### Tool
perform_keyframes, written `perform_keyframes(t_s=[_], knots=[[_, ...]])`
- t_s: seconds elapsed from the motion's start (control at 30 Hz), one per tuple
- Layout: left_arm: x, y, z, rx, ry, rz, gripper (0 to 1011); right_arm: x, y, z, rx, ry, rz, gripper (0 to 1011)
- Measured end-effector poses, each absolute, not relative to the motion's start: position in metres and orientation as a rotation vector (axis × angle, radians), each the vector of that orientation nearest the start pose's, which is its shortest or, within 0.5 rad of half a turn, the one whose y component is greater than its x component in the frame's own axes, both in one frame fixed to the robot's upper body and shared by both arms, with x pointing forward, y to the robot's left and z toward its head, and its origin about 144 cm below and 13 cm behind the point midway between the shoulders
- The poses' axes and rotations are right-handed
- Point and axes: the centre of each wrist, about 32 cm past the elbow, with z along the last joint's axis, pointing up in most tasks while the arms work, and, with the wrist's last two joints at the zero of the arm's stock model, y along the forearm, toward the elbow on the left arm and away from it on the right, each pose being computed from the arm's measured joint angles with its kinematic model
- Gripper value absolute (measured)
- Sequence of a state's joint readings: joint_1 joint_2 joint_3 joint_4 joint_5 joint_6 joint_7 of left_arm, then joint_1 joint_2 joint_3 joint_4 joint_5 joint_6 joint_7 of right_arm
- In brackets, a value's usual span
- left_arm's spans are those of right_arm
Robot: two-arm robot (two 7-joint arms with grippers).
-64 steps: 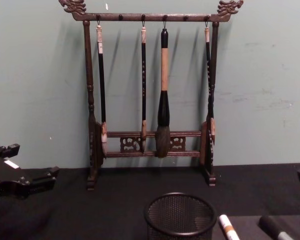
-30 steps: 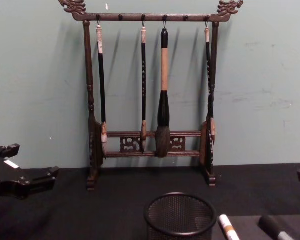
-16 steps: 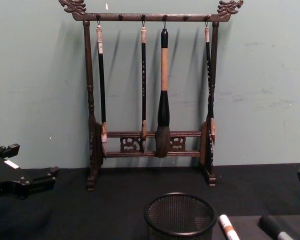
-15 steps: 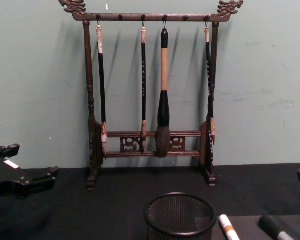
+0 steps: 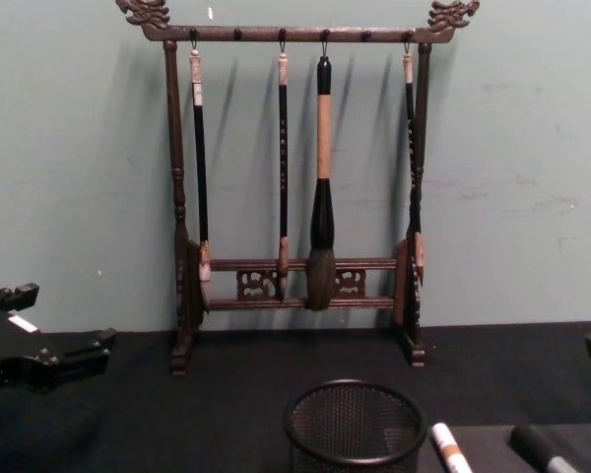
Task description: Pick up the water-based marker from the table and place it into the pen holder.
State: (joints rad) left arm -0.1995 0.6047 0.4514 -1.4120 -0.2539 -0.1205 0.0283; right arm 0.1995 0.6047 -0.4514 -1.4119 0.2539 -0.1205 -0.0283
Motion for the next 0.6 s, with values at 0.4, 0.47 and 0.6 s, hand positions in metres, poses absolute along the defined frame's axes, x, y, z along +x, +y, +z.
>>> perform_keyframes(t_s=[0.4, 0.47, 0.6], knots=[[0.489, 0.31, 1.14, 0.304, -0.285, 1.248, 1001, 0.49, -0.312, 1.151, -0.296, -0.174, -1.199, 1000], [0.489, 0.31, 1.14, 0.304, -0.285, 1.248, 1001, 0.49, -0.313, 1.152, -0.297, -0.162, -1.193, 1000], [0.489, 0.31, 1.14, 0.304, -0.285, 1.248, 1001, 0.492, -0.313, 1.159, -0.305, -0.098, -1.163, 1002]])
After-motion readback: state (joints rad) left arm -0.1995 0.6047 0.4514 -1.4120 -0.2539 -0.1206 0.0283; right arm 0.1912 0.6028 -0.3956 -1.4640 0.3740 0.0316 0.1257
